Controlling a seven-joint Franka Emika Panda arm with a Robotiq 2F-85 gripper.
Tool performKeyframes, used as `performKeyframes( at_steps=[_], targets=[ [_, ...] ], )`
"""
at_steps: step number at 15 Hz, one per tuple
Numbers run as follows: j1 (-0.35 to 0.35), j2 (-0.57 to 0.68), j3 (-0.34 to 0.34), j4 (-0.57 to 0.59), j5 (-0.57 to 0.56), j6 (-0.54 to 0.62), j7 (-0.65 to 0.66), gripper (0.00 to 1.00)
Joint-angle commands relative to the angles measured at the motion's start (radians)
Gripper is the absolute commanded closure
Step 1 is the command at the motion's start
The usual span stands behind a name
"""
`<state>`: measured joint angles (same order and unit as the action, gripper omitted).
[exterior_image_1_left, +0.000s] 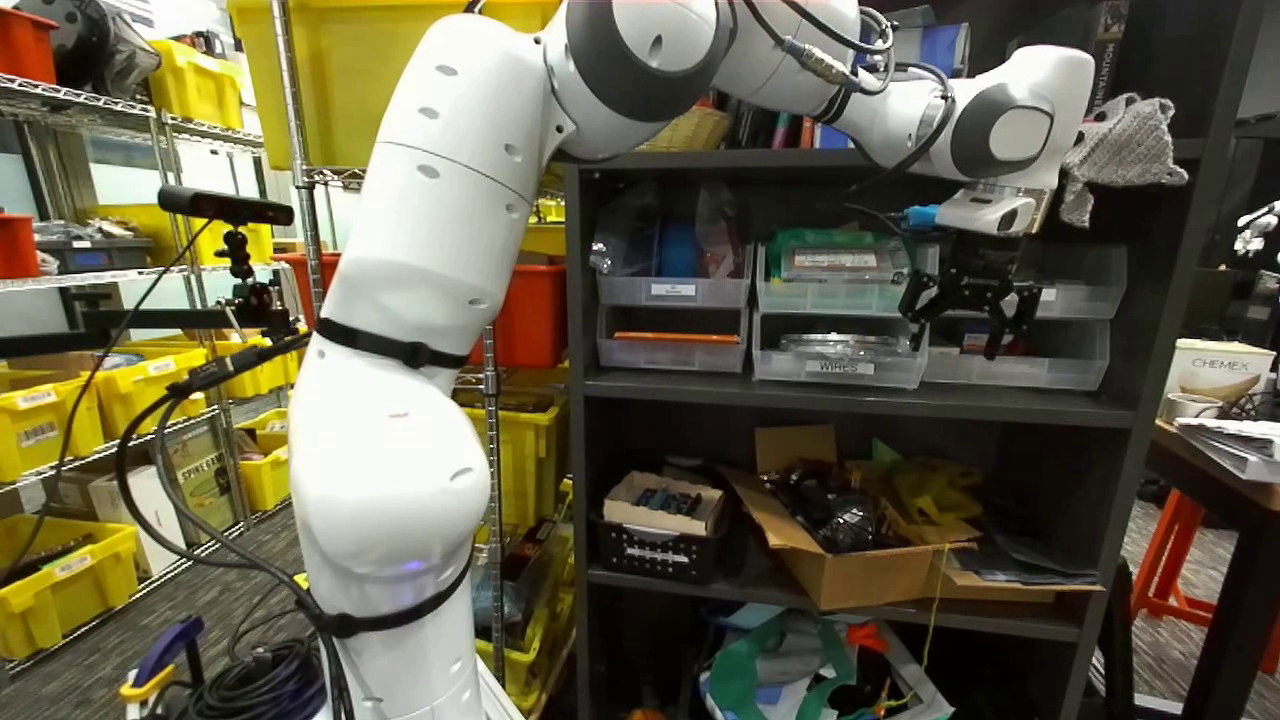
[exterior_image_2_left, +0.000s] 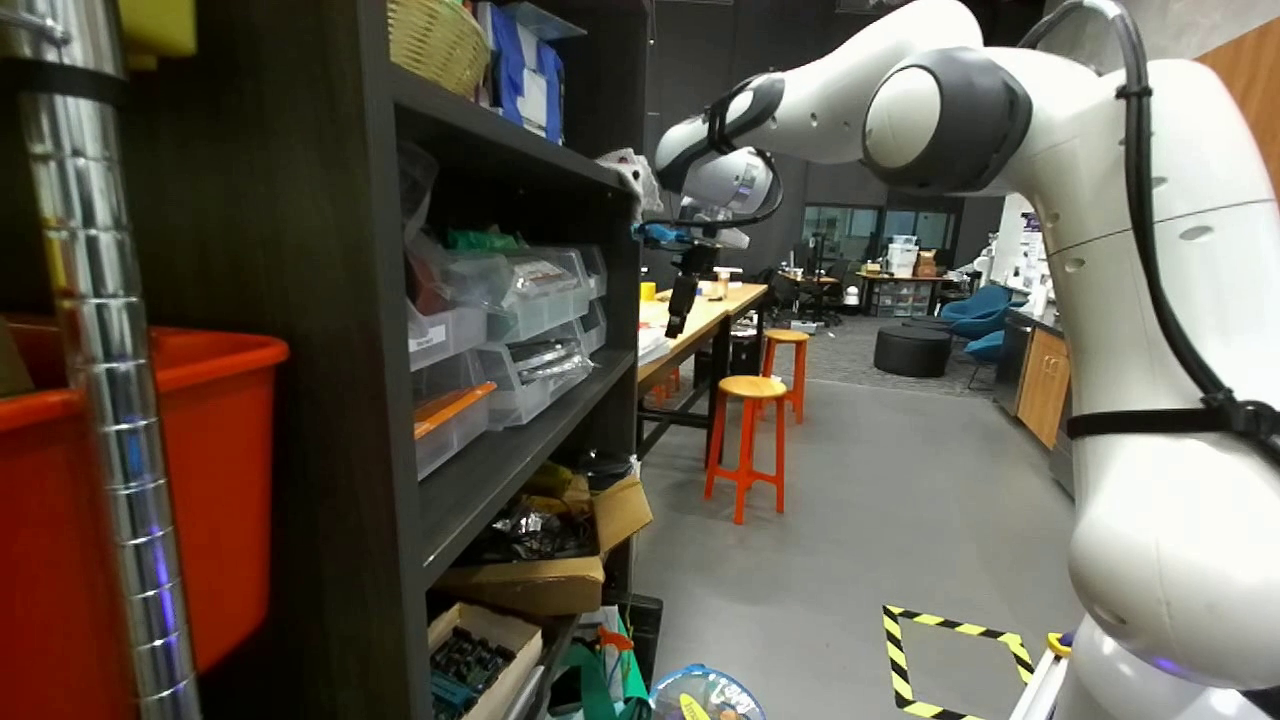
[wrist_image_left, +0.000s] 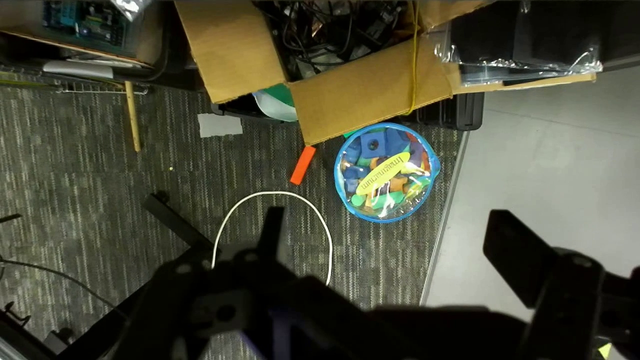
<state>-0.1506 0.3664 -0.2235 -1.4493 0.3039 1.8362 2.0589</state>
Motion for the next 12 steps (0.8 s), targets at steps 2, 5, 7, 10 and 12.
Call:
performKeyframes(
  at_steps=[2,5,7,10,12],
  targets=[
    [-0.012,-0.054,0.002,-0.179,-0.006,0.16,-0.004,0.0],
    [-0.031,-0.068,0.005,-0.3,0.023,0.294,-0.054,0.0],
    [-0.047,-0.061,0.009,-0.351,0.047,0.349,-0.097,0.0],
    [-0.065,-0.053,0.013,-0.404,0.094,0.398,-0.157,0.0],
    [-0.073,-0.044,0.015,-0.416,0.125,0.399,-0.189,0.0]
  ],
)
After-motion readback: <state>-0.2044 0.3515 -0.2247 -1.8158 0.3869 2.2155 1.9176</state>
